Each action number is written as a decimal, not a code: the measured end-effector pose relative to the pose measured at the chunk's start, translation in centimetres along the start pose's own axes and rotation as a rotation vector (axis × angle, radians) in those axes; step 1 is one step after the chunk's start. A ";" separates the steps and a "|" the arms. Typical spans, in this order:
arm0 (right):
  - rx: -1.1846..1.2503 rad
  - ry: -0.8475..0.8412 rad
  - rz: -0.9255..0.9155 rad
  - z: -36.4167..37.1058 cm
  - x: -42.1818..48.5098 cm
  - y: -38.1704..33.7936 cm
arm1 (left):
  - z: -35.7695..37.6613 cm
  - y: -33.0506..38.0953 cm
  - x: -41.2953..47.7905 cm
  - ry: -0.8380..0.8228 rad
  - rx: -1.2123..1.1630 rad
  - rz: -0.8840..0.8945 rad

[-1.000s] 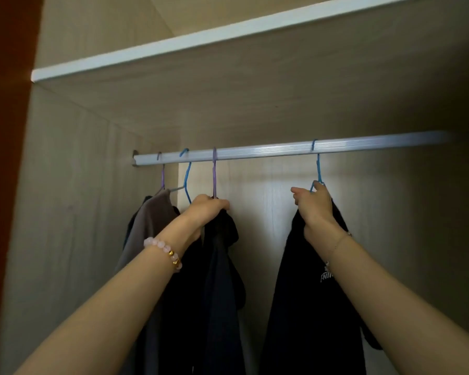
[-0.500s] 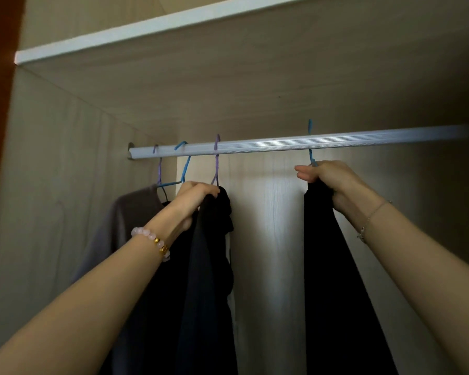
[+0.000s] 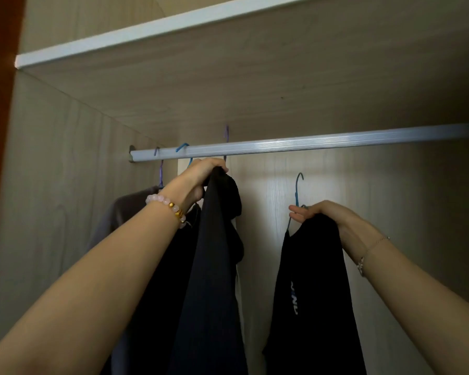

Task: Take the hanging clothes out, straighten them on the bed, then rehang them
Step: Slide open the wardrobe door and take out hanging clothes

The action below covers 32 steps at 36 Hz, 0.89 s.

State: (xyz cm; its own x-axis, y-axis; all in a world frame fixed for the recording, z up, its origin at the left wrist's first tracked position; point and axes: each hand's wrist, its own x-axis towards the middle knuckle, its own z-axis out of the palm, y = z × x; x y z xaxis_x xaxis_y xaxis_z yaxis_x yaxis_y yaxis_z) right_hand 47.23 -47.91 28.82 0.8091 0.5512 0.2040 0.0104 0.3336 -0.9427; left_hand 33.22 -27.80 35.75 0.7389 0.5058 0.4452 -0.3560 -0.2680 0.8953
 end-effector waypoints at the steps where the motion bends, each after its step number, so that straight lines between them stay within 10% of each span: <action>1: 0.011 -0.006 0.015 -0.2 -0.2 0.7 | 0.1 -0.2 0.3 0.000 0.007 -0.003; 32: -0.054 -0.159 0.278 -7.3 -22.6 30.0 | -1.3 -27.1 -33.0 0.056 0.075 -0.269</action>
State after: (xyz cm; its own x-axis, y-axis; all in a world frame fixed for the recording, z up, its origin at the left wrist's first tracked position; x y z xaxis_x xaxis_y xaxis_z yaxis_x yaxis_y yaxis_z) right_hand 33.50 -55.92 -5.99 0.6836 0.7293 -0.0282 -0.1631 0.1150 -0.9799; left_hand 17.81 -36.17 -3.19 0.7677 0.6108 0.1938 -0.1065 -0.1766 0.9785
